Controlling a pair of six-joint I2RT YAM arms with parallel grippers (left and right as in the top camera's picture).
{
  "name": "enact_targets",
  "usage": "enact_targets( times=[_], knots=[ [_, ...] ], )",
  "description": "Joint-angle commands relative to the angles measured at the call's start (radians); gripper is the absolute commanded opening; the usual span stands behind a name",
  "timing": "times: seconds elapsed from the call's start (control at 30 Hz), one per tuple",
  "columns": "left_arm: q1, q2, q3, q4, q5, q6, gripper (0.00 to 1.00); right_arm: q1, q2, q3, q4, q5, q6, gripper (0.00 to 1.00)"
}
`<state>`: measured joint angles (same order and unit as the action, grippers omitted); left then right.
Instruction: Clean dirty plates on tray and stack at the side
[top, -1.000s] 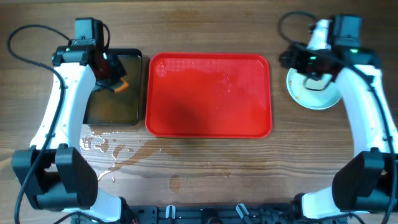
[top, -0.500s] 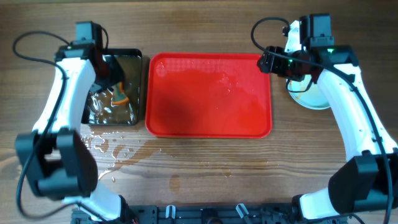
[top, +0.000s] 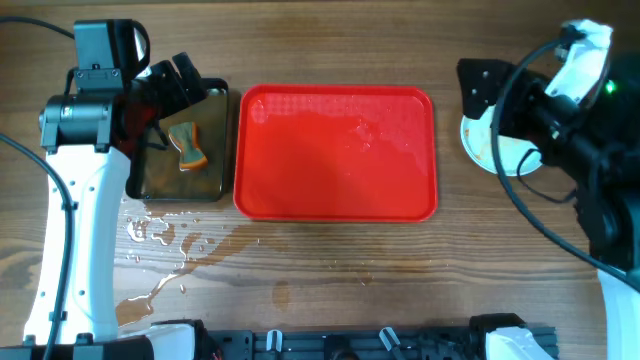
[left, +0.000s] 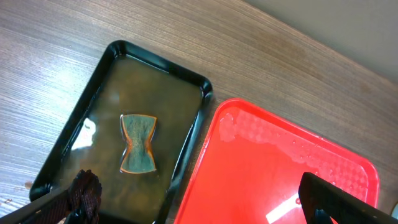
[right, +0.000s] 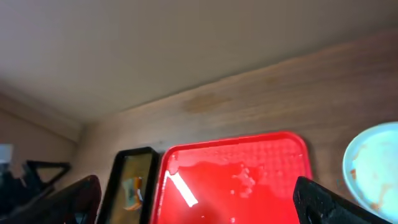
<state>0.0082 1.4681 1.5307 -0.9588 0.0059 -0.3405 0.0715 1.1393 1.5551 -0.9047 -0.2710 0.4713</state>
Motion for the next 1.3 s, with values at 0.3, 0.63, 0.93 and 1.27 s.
enact_targets(
  times=[0.3, 0.63, 0.93, 1.27],
  knots=[
    [0.0, 0.006, 0.001, 0.0, 0.008, 0.023, 1.0, 0.003, -0.066, -0.115, -0.006, 0.302, -0.185, 1.0],
    [0.0, 0.006, 0.001, 0.0, 0.008, 0.023, 1.0, -0.021, -0.784, -1.143, 0.786, 0.226, -0.355, 1.0],
    [0.0, 0.006, 0.001, 0.0, 0.008, 0.023, 1.0, -0.02, -1.118, -1.513, 0.95, 0.229, -0.338, 1.0],
    [0.0, 0.006, 0.001, 0.0, 0.008, 0.023, 1.0, -0.019, -1.125, -1.55, 0.905, 0.207, -0.328, 1.0]
  ],
)
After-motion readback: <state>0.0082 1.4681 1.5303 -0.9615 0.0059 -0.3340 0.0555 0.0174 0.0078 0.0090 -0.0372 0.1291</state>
